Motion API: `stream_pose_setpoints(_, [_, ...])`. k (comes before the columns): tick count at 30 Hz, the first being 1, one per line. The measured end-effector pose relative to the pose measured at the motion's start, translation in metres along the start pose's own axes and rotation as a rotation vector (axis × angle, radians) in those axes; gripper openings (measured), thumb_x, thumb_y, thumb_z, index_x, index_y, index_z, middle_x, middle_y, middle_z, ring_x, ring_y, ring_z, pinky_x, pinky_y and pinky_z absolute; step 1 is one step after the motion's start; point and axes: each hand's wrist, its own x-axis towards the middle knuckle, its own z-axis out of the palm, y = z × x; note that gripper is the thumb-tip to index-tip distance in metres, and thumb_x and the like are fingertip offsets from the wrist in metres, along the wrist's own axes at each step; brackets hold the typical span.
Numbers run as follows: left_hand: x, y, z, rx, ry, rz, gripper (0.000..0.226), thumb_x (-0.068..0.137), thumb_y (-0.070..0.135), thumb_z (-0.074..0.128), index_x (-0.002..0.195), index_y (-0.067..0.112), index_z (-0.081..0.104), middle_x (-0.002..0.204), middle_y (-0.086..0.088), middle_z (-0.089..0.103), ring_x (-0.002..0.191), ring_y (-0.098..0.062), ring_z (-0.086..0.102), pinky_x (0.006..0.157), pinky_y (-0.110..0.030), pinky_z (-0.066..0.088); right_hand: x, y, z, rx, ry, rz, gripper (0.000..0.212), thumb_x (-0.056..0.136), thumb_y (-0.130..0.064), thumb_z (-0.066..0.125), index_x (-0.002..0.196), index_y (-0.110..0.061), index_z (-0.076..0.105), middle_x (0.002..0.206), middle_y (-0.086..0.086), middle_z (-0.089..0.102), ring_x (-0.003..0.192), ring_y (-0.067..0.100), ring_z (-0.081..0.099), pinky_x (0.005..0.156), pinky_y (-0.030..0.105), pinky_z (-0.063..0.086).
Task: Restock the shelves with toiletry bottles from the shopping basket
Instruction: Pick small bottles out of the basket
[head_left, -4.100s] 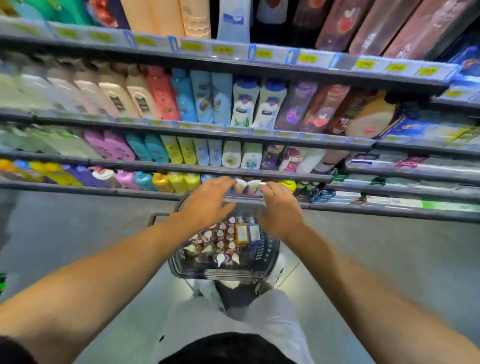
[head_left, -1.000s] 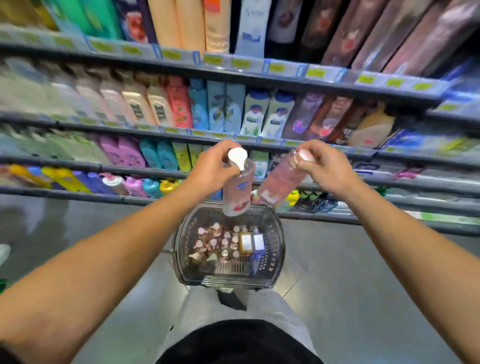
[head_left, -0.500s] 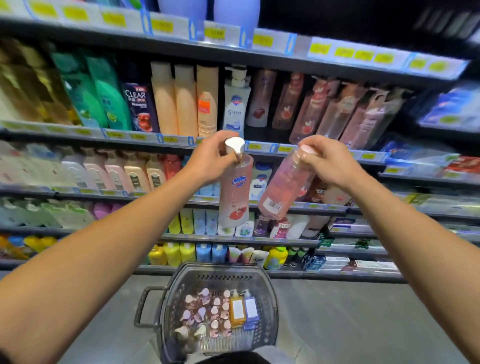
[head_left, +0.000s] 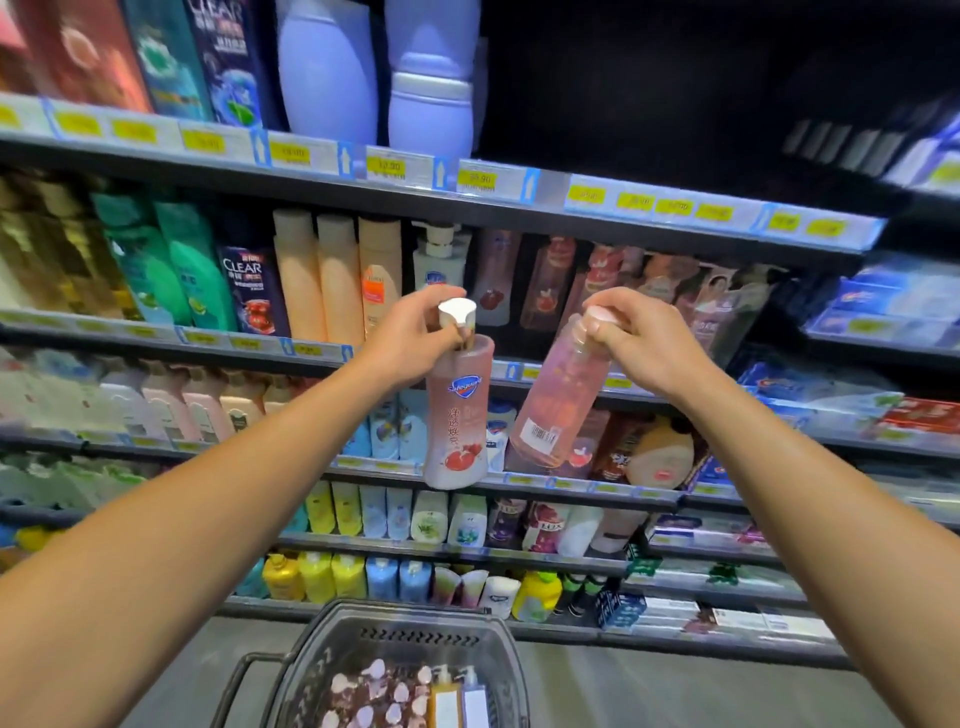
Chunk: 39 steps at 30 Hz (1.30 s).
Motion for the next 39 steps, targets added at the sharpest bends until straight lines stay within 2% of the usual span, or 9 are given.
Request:
stream_pose_setpoints(3, [0.011, 0.0, 0.009, 0.025, 0.05, 0.012, 0.045, 0.088, 0.003, 0.067, 0.131, 0.01, 0.056, 0.113, -0.002, 0.064, 0.094, -0.002, 0.06, 0.083, -0.014, 0.047, 0.017, 0.009, -0.012, -0.017, 0.012, -0.053, 0.025, 0.092, -0.02, 0.061, 0.117, -0.016, 0.064, 0.112, -0.005, 0.064, 0.107, 0.017, 0.057, 0.081, 0.019, 0.033])
stream_pose_setpoints(6, [0.022, -0.001, 0.017, 0.034, 0.098, 0.012, 0.042, 0.086, 0.003, 0.067, 0.125, 0.015, 0.058, 0.101, 0.007, 0.064, 0.081, 0.011, 0.06, 0.075, -0.006, 0.047, 0.034, 0.015, -0.024, -0.036, 0.014, -0.104, 0.028, 0.092, -0.019, 0.06, 0.12, -0.016, 0.063, 0.12, 0.0, 0.065, 0.11, 0.02, 0.057, 0.086, 0.024, 0.037])
stream_pose_setpoints(15, [0.045, -0.002, 0.028, 0.069, 0.186, -0.011, 0.043, 0.086, 0.007, 0.07, 0.127, 0.015, 0.059, 0.106, 0.0, 0.066, 0.095, -0.013, 0.064, 0.083, -0.026, 0.053, 0.081, 0.032, -0.026, 0.04, 0.084, -0.188, 0.029, 0.092, -0.02, 0.06, 0.121, -0.019, 0.062, 0.117, 0.001, 0.066, 0.106, 0.019, 0.058, 0.082, 0.021, 0.035])
stream_pose_setpoints(18, [0.049, -0.006, 0.026, 0.088, 0.212, -0.024, 0.043, 0.086, 0.006, 0.069, 0.127, 0.014, 0.059, 0.103, 0.003, 0.065, 0.086, -0.006, 0.06, 0.08, -0.024, 0.051, 0.089, 0.034, -0.011, 0.036, 0.075, -0.242, 0.03, 0.09, -0.016, 0.061, 0.12, -0.02, 0.061, 0.111, 0.001, 0.067, 0.099, 0.022, 0.061, 0.079, 0.021, 0.038])
stream_pose_setpoints(21, [0.052, -0.012, 0.024, 0.109, 0.23, -0.04, 0.042, 0.085, 0.004, 0.069, 0.123, 0.018, 0.06, 0.094, 0.01, 0.063, 0.075, 0.006, 0.057, 0.071, -0.011, 0.045, 0.099, 0.036, 0.005, 0.045, 0.105, -0.248, 0.03, 0.089, -0.018, 0.063, 0.118, -0.02, 0.061, 0.11, 0.0, 0.068, 0.1, 0.025, 0.061, 0.083, 0.028, 0.042])
stream_pose_setpoints(26, [0.057, -0.02, 0.022, 0.133, 0.223, -0.074, 0.047, 0.084, 0.004, 0.069, 0.129, 0.014, 0.058, 0.113, 0.001, 0.065, 0.096, -0.012, 0.062, 0.085, -0.028, 0.052, 0.109, 0.035, 0.037, 0.075, 0.143, -0.188, 0.026, 0.088, -0.023, 0.065, 0.113, -0.023, 0.062, 0.108, -0.001, 0.069, 0.101, 0.026, 0.06, 0.081, 0.031, 0.038])
stream_pose_setpoints(31, [0.06, -0.028, 0.019, 0.148, 0.202, -0.099, 0.048, 0.084, 0.003, 0.069, 0.13, 0.012, 0.057, 0.117, -0.001, 0.064, 0.105, -0.019, 0.061, 0.09, -0.033, 0.053, 0.114, 0.033, 0.07, 0.055, 0.133, -0.121, 0.023, 0.089, -0.028, 0.062, 0.111, -0.024, 0.062, 0.105, 0.001, 0.07, 0.099, 0.028, 0.062, 0.078, 0.031, 0.038])
stream_pose_setpoints(36, [0.065, -0.036, 0.017, 0.166, 0.21, -0.111, 0.047, 0.084, 0.007, 0.07, 0.129, 0.015, 0.058, 0.118, 0.0, 0.065, 0.102, -0.012, 0.061, 0.086, -0.021, 0.049, 0.133, 0.025, 0.086, 0.266, 0.158, 0.089, 0.028, 0.085, -0.032, 0.066, 0.107, -0.016, 0.064, 0.107, 0.002, 0.068, 0.103, 0.025, 0.06, 0.087, 0.034, 0.046])
stream_pose_setpoints(39, [0.068, -0.041, 0.018, 0.144, 0.204, -0.117, 0.046, 0.084, 0.005, 0.07, 0.127, 0.015, 0.059, 0.116, 0.001, 0.065, 0.103, -0.012, 0.061, 0.09, -0.025, 0.051, 0.147, 0.024, 0.097, 0.482, 0.085, 0.311, 0.023, 0.081, -0.032, 0.067, 0.09, -0.013, 0.06, 0.098, 0.003, 0.065, 0.096, 0.025, 0.062, 0.083, 0.033, 0.048])
